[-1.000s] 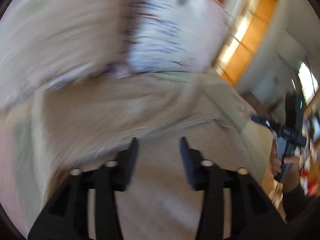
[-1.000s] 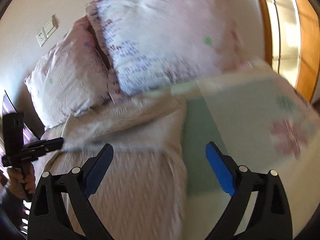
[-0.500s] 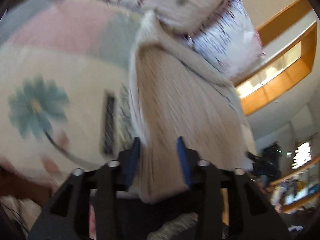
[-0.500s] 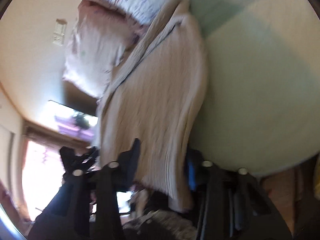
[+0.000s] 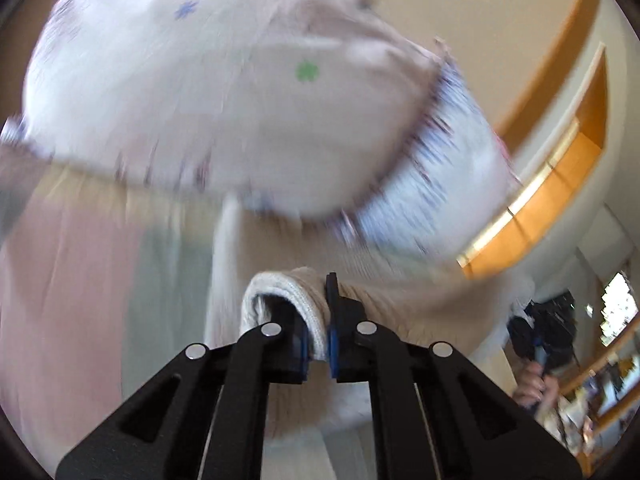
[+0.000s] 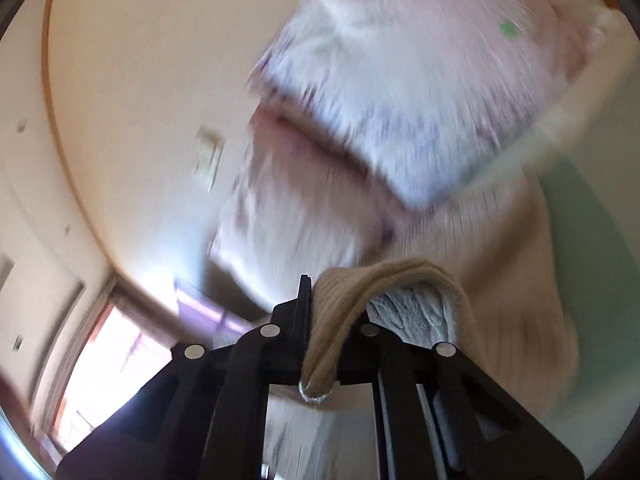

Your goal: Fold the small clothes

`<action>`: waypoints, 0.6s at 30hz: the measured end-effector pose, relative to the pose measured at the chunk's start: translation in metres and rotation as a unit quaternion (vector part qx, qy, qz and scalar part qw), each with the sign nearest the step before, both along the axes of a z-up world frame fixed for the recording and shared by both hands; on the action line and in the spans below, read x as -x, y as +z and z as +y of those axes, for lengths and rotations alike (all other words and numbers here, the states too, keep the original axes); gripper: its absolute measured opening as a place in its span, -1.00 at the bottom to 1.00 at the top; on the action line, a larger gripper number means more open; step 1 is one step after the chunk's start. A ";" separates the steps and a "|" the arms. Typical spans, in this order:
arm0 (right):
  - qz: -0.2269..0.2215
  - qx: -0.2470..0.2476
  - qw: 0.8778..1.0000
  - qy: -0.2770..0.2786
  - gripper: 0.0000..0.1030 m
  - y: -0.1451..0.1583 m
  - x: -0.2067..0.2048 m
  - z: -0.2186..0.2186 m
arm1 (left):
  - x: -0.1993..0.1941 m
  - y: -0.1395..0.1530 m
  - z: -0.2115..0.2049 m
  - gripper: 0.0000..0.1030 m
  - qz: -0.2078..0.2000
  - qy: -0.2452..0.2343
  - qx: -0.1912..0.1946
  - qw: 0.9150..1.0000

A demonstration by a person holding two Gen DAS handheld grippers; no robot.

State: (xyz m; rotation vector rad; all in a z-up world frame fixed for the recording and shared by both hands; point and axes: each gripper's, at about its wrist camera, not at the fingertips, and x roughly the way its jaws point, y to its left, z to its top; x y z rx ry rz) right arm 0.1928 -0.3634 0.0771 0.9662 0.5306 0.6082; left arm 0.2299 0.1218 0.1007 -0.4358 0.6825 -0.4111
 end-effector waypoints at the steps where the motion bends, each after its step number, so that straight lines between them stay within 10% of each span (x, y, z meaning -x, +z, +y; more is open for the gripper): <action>1: 0.026 0.015 0.999 -0.028 -0.75 -0.008 -0.029 -0.001 | -0.029 -0.004 -0.004 -0.77 0.010 0.015 -0.011 1.000; 3: 0.090 0.067 0.992 -0.061 0.41 -0.024 -0.060 -0.001 | -0.066 -0.021 0.000 -0.46 0.051 0.043 -0.009 0.998; 4: 0.129 0.082 0.986 -0.070 0.61 -0.035 -0.069 -0.002 | -0.071 -0.027 0.004 -0.22 0.066 0.053 -0.005 0.996; 7: 0.128 0.058 0.989 -0.054 0.74 -0.048 -0.056 -0.010 | -0.070 -0.049 0.021 0.17 0.099 0.048 0.017 0.994; 14: 0.115 0.081 0.989 -0.035 0.78 -0.050 -0.032 -0.015 | -0.068 -0.102 0.024 0.16 0.161 0.024 0.037 0.986; 18: 0.113 0.082 0.990 -0.021 0.78 -0.056 -0.027 -0.018 | -0.077 -0.113 0.012 -0.49 0.188 0.016 0.111 0.976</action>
